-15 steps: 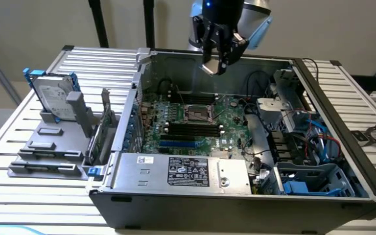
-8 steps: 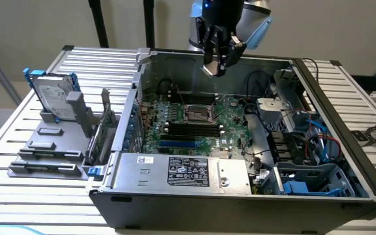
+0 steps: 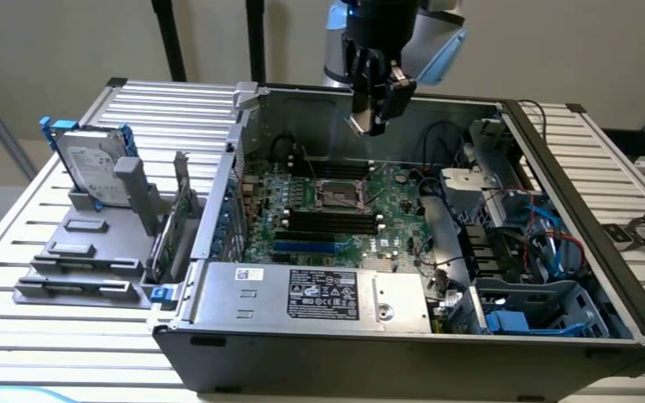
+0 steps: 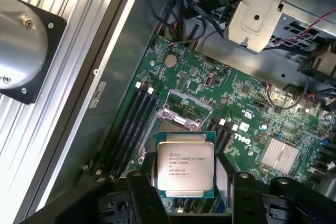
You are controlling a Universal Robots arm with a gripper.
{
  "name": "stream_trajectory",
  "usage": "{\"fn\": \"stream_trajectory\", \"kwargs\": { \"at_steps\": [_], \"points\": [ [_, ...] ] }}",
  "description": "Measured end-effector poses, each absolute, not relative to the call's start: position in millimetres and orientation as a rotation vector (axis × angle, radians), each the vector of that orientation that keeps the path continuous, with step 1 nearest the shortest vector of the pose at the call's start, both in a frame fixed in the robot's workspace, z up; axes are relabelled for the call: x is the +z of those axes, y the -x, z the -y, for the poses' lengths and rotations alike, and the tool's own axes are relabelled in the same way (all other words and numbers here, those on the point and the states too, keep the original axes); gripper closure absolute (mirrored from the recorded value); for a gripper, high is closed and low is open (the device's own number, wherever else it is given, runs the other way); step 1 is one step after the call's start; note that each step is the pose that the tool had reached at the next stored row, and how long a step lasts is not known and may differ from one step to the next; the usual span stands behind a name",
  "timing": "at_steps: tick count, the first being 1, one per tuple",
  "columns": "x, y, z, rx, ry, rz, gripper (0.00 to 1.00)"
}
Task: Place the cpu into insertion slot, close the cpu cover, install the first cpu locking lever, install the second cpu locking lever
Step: 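Place the cpu into insertion slot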
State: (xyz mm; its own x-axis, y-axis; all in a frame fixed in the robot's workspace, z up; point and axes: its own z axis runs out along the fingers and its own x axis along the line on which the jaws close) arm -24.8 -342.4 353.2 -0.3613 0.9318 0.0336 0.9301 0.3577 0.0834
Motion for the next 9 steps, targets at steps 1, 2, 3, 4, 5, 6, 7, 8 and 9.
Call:
{"fn": "stream_trajectory", "kwargs": {
  "at_steps": [1,2,3,4,5,6,7,8,9],
  "points": [
    [352,25,342,0.137,-1.787,-2.556,0.45],
    [351,25,342,0.137,-1.810,-2.538,0.45],
    [350,25,342,0.136,-1.832,-2.521,0.45],
    [349,25,342,0.136,-1.855,-2.504,0.45],
    [347,25,342,0.135,-1.878,-2.485,0.45],
    [346,25,342,0.135,-1.900,-2.468,0.45],
    [345,25,342,0.134,-1.922,-2.450,0.45],
    [343,25,342,0.134,-1.943,-2.432,0.45],
    [342,25,342,0.134,-1.965,-2.413,0.45]
  ]
}}
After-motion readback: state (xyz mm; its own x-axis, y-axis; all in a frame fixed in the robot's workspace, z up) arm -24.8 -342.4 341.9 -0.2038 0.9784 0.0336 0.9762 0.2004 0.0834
